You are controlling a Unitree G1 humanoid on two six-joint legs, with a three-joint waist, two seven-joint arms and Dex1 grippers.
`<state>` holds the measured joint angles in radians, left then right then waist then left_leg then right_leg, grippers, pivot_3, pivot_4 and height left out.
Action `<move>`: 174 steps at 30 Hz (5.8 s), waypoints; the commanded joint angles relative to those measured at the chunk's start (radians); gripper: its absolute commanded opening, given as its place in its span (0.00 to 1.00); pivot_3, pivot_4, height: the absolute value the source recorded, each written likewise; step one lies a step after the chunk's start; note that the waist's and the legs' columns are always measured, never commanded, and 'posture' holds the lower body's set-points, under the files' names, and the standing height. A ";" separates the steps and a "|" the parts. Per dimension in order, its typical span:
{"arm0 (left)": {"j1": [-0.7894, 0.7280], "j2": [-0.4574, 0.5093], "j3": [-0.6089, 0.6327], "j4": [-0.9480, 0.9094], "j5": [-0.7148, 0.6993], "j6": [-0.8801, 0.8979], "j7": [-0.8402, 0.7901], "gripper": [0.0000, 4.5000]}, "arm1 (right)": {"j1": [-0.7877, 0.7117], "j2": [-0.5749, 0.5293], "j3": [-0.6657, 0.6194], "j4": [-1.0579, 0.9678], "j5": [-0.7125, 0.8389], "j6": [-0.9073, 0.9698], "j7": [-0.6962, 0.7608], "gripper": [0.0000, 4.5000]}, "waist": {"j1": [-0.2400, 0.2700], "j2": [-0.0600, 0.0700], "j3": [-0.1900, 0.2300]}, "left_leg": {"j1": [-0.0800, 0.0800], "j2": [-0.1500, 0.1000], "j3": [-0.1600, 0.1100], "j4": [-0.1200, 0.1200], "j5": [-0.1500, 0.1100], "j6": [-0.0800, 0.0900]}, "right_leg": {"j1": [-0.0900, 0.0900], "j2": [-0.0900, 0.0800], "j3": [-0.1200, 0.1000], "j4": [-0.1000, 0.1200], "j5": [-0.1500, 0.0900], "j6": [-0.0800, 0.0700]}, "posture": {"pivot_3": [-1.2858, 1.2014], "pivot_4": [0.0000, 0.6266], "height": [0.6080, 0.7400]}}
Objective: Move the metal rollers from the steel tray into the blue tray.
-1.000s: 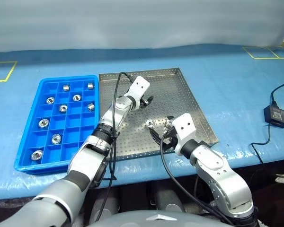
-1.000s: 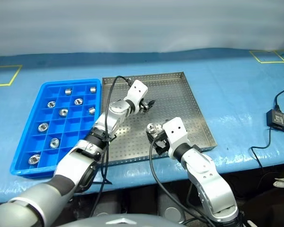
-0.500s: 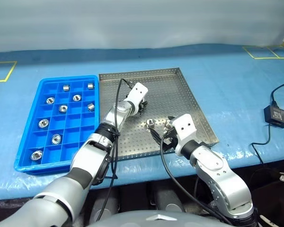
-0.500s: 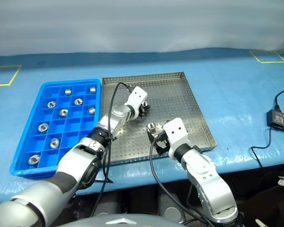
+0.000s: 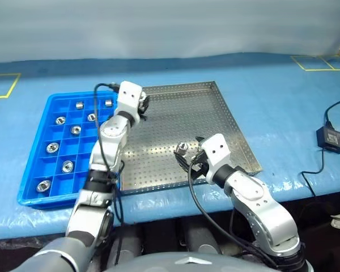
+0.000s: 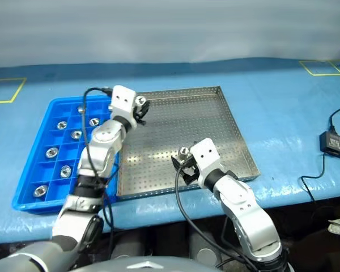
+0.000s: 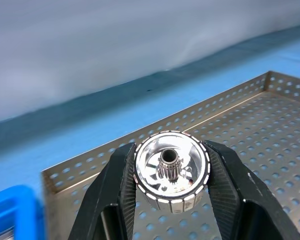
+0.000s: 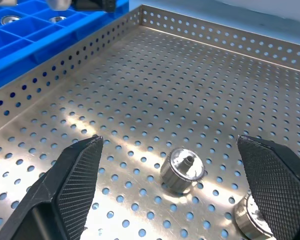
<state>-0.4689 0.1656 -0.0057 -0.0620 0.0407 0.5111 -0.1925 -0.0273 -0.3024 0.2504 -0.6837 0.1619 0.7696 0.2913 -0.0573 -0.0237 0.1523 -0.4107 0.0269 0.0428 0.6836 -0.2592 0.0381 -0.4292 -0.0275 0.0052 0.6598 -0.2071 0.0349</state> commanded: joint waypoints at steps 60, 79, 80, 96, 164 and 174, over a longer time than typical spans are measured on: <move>0.493 0.274 -0.248 -0.588 -0.243 0.123 -0.376 0.89 | -0.140 0.220 -0.073 0.418 -0.073 0.009 -0.150 0.72 | 0.050 0.002 0.000 | 0.000 0.000 0.002 -0.001 0.000 0.001 | -0.001 -0.001 0.001 -0.001 -0.007 -0.003 | 0.55 0.24 1.00; 0.504 0.283 -0.233 -0.583 -0.257 0.112 -0.364 0.89 | -0.194 0.141 0.121 0.154 0.038 0.065 0.097 0.38 | 0.048 0.004 0.001 | 0.000 0.001 0.002 -0.002 0.000 0.001 | -0.002 0.000 0.001 0.000 -0.007 -0.003 | 0.55 0.24 1.00; 0.505 0.283 -0.231 -0.583 -0.258 0.112 -0.363 0.89 | -0.222 0.154 0.131 0.153 0.035 0.038 0.101 0.38 | 0.051 0.004 0.001 | 0.000 0.002 0.002 -0.002 0.000 0.001 | -0.002 0.001 0.001 0.000 -0.007 -0.003 | 0.55 0.24 1.00; 0.657 0.261 -0.082 -0.687 -0.266 0.070 -0.261 0.89 | -0.488 0.377 0.161 0.516 -0.045 -0.231 0.050 0.38 | 0.088 0.005 0.002 | 0.000 0.001 0.001 -0.002 0.000 0.001 | -0.002 -0.001 -0.001 -0.001 -0.005 -0.008 | 0.61 0.24 1.00; 0.561 0.357 -0.193 -0.599 -0.360 0.051 -0.427 0.89 | 0.037 0.356 -0.246 0.120 -0.072 0.109 -0.281 0.99 | 0.043 0.014 0.006 | -0.001 0.001 -0.006 -0.006 0.000 -0.001 | -0.001 -0.001 -0.009 -0.002 -0.012 -0.008 | 0.52 0.24 1.00; 0.543 0.347 -0.216 -0.598 -0.358 0.057 -0.416 0.89 | -0.011 0.354 -0.279 0.269 -0.081 0.006 -0.307 0.99 | 0.037 0.013 0.006 | -0.001 0.001 -0.004 -0.005 0.000 -0.001 | -0.001 -0.001 -0.006 -0.002 -0.011 -0.006 | 0.52 0.24 1.00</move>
<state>0.0778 0.5135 -0.2168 -0.6459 -0.3171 0.5776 -0.6111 -0.0180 0.0501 -0.0149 -0.4100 0.0781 0.8079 -0.0074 -0.0207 -0.0105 0.1582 -0.4112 0.0282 0.0392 0.6793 -0.2596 0.0369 -0.4300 -0.0287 -0.0007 0.6577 -0.2178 0.0289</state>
